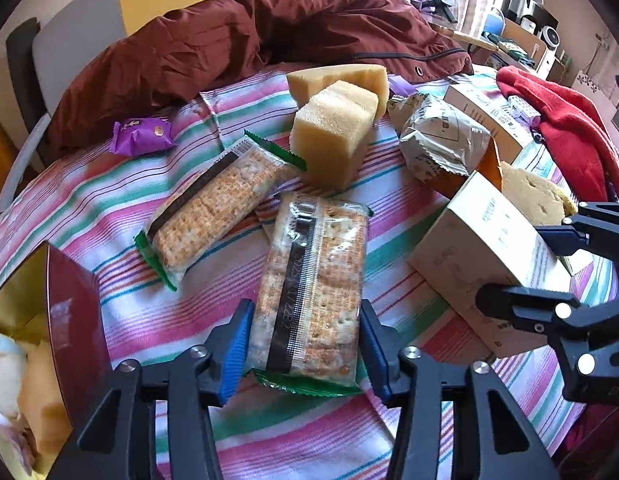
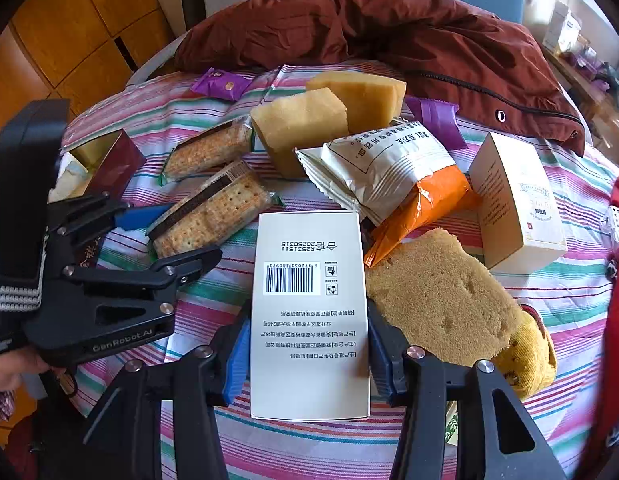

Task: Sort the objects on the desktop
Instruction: 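Grasp the cracker pack with the left tool while the right tool grasps the white barcode box, then carry the cracker pack and white box with both tools over the gold tray, then open both tools to drop the cracker pack and box into the tray, then move both tools back toward the sponges and yellow sock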

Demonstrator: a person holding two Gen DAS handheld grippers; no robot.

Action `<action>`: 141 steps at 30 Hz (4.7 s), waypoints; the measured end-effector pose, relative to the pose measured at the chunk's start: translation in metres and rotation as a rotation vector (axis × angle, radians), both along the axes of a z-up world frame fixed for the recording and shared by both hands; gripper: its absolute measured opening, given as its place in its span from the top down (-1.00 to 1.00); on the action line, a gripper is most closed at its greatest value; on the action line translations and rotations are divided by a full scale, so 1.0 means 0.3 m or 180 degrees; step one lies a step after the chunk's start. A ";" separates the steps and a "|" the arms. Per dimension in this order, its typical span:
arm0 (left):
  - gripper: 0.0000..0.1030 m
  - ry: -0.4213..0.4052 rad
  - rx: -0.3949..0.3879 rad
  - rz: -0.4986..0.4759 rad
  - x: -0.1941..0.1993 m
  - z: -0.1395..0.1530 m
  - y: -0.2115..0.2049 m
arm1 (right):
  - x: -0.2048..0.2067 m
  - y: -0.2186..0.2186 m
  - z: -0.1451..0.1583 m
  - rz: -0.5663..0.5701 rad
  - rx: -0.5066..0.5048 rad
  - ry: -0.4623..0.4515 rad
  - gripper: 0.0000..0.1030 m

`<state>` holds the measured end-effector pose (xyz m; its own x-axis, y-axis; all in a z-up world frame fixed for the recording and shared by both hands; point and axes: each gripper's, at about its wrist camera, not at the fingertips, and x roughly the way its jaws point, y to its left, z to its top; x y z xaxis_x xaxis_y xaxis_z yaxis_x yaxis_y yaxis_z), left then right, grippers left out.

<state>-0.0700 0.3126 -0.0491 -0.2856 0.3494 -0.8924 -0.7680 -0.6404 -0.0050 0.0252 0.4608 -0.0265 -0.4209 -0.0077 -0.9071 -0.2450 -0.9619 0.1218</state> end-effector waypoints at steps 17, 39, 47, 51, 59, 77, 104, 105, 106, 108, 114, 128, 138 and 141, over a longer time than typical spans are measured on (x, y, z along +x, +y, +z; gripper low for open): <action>0.03 0.0180 0.0471 0.0356 0.212 -0.003 -0.181 | 0.004 -0.064 -0.004 0.0177 0.0143 0.0089 0.03; 0.04 -0.0078 0.1403 0.0053 0.428 0.147 -0.496 | 0.136 -0.187 0.008 -0.0273 -0.0339 0.0232 0.03; 0.04 -0.0036 0.1662 0.0419 0.356 0.226 -0.683 | 0.116 -0.335 0.106 -0.0151 -0.0406 0.0451 0.03; 0.04 -0.0068 0.1646 0.0700 0.287 0.229 -0.785 | 0.067 -0.419 0.161 -0.0023 -0.0395 0.0548 0.03; 0.04 -0.0230 0.1355 0.1208 0.085 0.187 -0.985 | -0.092 -0.661 0.229 0.0412 -0.0306 0.0585 0.03; 0.04 -0.0566 0.0571 0.1867 -0.169 0.049 -1.169 | -0.380 -0.882 0.114 0.0709 0.0136 -0.0465 0.03; -0.06 -0.0195 0.0876 0.2423 -0.147 0.135 -1.221 | -0.376 -0.839 0.196 0.0320 0.0424 0.0776 -0.47; -0.06 -0.0190 0.0889 0.2411 -0.134 0.139 -1.226 | -0.366 -0.831 0.194 0.0305 0.0391 0.0787 -0.47; -0.06 -0.0181 0.0906 0.2384 -0.120 0.138 -1.218 | -0.352 -0.825 0.194 0.0293 0.0357 0.0802 -0.47; -0.06 -0.0196 0.0951 0.2346 -0.108 0.139 -1.195 | -0.326 -0.814 0.191 0.0277 0.0338 0.0826 -0.47; -0.19 -0.0306 0.1259 0.2078 -0.039 0.159 -1.125 | -0.241 -0.764 0.195 0.0208 0.0343 0.0885 -0.47; -0.27 -0.0328 0.1302 0.1437 0.139 0.241 -0.851 | 0.038 -0.459 0.141 -0.0195 0.0581 0.0772 -0.47; -0.27 -0.0276 0.1211 0.0876 0.267 0.247 -0.603 | 0.184 -0.013 0.142 -0.0770 0.0936 0.0470 -0.53; -0.27 -0.0373 0.1150 0.0752 0.294 0.227 -0.540 | 0.194 0.121 0.129 -0.0979 0.0963 0.0345 -0.53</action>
<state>0.0183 0.1507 0.0191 -0.2994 0.5820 -0.7561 -0.5817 -0.7395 -0.3389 0.0835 0.4970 0.0122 -0.4548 0.3918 -0.7998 -0.5266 -0.8425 -0.1133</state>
